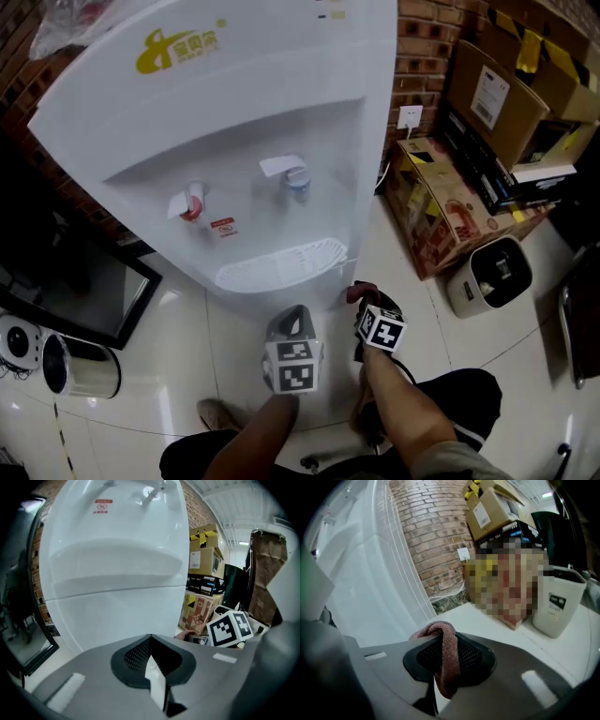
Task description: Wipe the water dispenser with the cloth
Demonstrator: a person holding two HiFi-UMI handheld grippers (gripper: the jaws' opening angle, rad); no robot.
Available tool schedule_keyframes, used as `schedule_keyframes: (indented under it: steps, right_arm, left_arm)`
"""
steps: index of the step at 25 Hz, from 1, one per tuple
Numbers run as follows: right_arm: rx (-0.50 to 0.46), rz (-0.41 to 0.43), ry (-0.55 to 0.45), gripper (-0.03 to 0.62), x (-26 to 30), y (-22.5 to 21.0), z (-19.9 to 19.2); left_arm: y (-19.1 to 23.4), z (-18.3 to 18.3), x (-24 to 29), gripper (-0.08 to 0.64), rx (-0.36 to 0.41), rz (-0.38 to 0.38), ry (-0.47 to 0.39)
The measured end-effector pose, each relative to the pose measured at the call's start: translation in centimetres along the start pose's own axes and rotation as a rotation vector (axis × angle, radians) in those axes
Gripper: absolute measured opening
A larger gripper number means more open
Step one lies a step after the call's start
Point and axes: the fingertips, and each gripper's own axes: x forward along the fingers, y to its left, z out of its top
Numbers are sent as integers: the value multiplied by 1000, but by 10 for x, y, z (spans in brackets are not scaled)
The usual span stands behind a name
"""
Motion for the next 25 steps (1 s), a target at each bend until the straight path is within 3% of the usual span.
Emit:
schedule_keyframes:
  steps: [4, 8, 11, 16, 19, 21, 23, 25]
  right_arm:
    - [-117, 114, -161, 67, -45, 5, 72]
    - [-199, 212, -256, 67, -94, 0, 126]
    - [-330, 315, -314, 67, -131, 9, 173]
    - [-504, 519, -464, 67, -220, 45, 250]
    - [-525, 598, -559, 67, -264, 65, 279]
    - [-502, 622, -593, 67, -279, 72, 288]
    - [-465, 629, -604, 67, -284, 74, 287]
    - [-440, 625, -591, 67, -285, 74, 277]
  left_arm:
    - [-23, 39, -19, 0, -23, 24, -95]
    - [-54, 73, -51, 0, 20, 13, -173]
    - [-72, 97, -78, 0, 76, 4, -226]
    - [-62, 145, -126, 0, 112, 65, -280]
    - [-72, 187, -157, 0, 128, 68, -369]
    - [-82, 207, -173, 0, 186, 78, -446]
    - [-86, 210, -178, 0, 213, 103, -496]
    - [-85, 201, -172, 0, 183, 101, -489]
